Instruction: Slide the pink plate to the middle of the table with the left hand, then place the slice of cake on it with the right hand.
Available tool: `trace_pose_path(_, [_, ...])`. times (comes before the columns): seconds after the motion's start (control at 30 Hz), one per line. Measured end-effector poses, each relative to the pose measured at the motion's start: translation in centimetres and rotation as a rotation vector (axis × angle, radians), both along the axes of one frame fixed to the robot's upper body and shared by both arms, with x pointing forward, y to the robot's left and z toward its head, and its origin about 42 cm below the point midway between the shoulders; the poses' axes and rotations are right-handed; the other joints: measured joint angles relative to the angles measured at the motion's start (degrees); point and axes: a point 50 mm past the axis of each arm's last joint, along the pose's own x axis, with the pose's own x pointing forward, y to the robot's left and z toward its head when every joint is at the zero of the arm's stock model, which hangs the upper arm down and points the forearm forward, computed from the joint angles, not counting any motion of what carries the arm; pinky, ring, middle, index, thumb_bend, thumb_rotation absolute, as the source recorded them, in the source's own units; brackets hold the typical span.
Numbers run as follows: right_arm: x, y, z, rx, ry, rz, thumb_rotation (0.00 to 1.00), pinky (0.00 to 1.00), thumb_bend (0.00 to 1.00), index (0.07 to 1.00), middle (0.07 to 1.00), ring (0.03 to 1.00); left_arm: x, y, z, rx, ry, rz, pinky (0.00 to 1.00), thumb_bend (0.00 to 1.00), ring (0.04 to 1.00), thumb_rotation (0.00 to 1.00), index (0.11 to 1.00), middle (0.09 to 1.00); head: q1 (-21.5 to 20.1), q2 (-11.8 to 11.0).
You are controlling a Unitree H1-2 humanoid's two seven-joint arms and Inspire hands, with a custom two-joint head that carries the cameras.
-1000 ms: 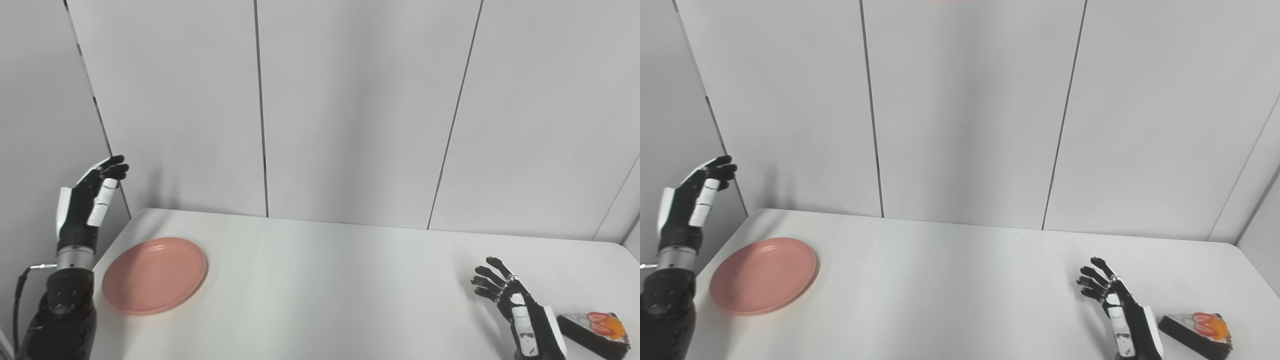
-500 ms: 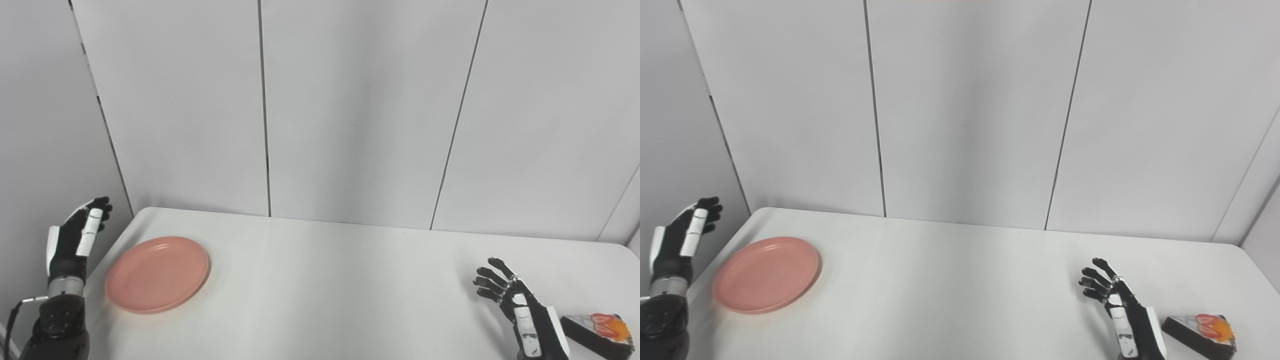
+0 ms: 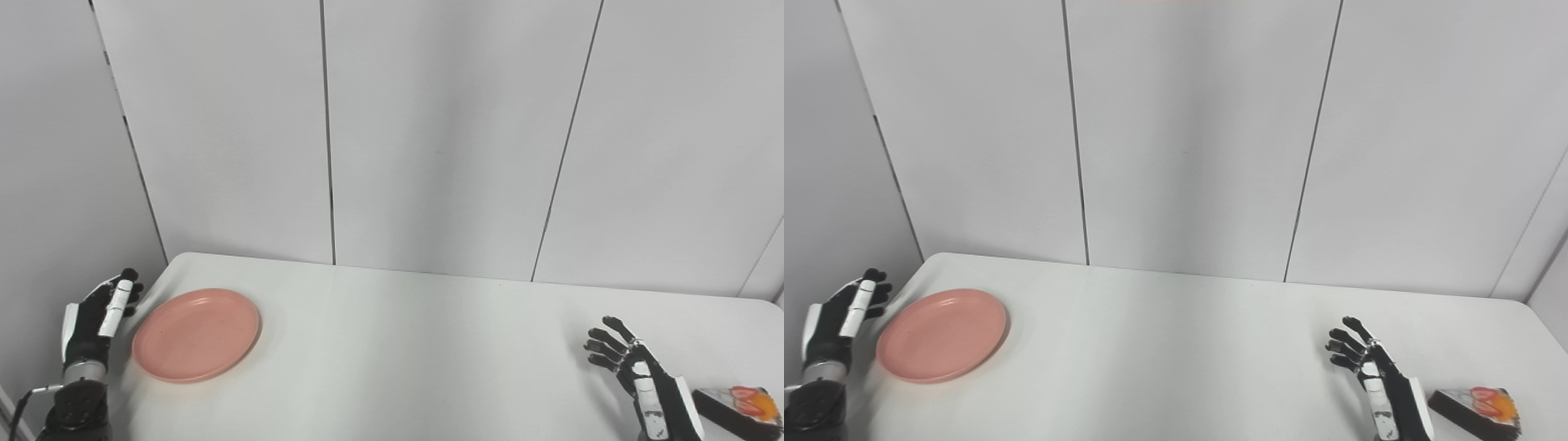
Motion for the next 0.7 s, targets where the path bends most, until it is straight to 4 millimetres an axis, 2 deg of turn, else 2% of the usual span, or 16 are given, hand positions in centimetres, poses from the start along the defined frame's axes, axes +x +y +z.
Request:
trace_pose_path(0.2, [-0.2,-0.2,0.0,-0.004,0.000,-0.002,0.98,0.73,0.89,0.832,0.770,0.756,0.2,-0.6,-0.1,-0.002,-0.008,-0.012,0.72,0.76,0.706,0.88,0.666,0.693,-0.44,0.44])
trace_pose_path(0.23, [-0.3,-0.2,0.0,-0.004,0.000,-0.003,0.98,0.73,0.89,0.833,0.772,0.757,0.2,-0.8,-0.2,-0.002,-0.009,-0.015,0.74,0.76,0.724,0.89,0.685,0.717,-0.44,0.44])
trace_pose_path(0.33, [-0.4,-0.4,-0.1,-0.010,0.001,-0.003,0.98,0.73,0.89,0.832,0.773,0.757,0.5,-2.0,-0.5,-0.007,-0.018,-0.036,0.75,0.75,0.751,0.90,0.722,0.754,-0.61,0.70])
trace_pose_path(0.47, [-0.4,-0.5,-0.1,-0.010,0.008,-0.003,0.98,0.72,0.91,0.835,0.771,0.755,0.7,-3.4,-1.0,-0.020,-0.025,-0.058,0.75,0.79,0.759,0.89,0.701,0.752,-0.79,0.97])
trace_pose_path(0.7, [-0.5,-0.5,0.0,-0.011,0.013,-0.004,0.98,0.72,0.90,0.835,0.771,0.754,0.9,-3.9,-1.2,-0.017,-0.025,-0.076,0.74,0.77,0.749,0.90,0.718,0.755,-1.05,1.14])
